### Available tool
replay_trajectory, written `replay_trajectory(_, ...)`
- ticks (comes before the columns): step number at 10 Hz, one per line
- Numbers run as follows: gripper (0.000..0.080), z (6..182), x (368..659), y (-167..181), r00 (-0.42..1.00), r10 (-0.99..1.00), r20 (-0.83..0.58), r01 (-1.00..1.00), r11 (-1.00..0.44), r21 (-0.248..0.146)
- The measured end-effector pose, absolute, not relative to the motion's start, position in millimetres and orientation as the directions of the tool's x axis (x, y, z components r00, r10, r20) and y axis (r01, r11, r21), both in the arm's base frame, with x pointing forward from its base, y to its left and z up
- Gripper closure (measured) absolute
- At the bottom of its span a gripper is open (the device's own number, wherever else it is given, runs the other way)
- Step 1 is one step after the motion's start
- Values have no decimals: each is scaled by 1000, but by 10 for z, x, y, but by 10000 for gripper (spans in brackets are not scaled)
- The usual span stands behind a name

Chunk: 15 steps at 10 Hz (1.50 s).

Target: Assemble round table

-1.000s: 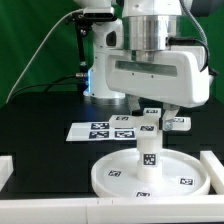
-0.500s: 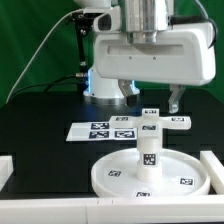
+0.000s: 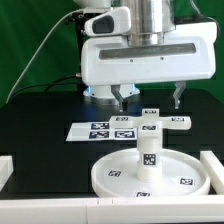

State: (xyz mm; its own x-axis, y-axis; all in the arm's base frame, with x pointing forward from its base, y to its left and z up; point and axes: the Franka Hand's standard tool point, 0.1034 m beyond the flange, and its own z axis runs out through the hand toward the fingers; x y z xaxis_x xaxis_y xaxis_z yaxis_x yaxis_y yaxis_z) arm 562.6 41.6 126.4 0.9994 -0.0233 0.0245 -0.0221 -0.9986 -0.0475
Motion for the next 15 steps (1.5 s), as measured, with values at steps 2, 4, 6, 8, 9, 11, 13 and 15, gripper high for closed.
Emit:
replay_trajectory(2,150,1255,5616,383,993,113,27,114,-993,-39)
replay_trajectory(4,150,1250,5613,376,970,241,29,242,-970,-30)
replay_trajectory(6,150,1234,5596,477,868,497,20,497,-868,-7)
replay_trajectory(8,150,1234,5599,441,860,510,19,510,-860,-5)
replay_trajectory(9,150,1210,5604,436,860,510,29,510,-860,5)
replay_trajectory(11,150,1108,5565,410,860,509,31,509,-861,16)
replay_trajectory(13,150,1077,5610,401,858,512,49,511,-859,35)
replay_trajectory(15,150,1064,5621,434,850,524,52,523,-852,44)
